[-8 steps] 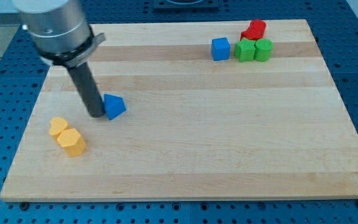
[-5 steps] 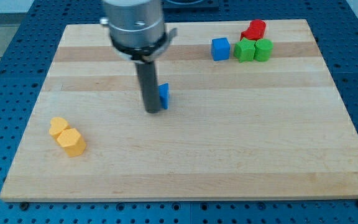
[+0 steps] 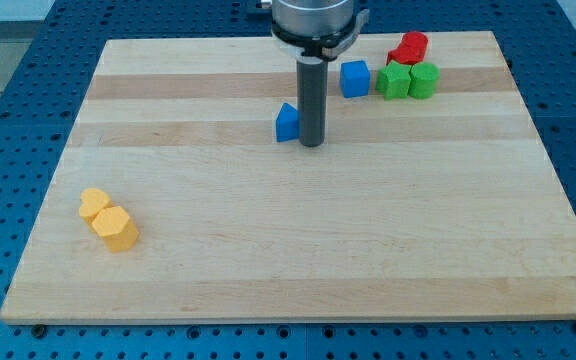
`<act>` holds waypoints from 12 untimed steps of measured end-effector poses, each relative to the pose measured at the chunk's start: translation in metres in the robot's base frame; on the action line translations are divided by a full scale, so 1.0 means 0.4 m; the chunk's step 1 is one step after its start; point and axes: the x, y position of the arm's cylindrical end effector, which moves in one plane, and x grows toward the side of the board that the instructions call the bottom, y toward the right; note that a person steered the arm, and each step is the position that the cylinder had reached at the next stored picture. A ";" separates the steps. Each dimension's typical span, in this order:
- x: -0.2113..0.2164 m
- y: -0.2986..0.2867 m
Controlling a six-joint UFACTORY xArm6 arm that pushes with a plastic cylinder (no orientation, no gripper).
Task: Push the triangle to the left of the cube
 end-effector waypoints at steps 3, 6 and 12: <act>0.044 -0.068; -0.081 -0.151; -0.114 0.010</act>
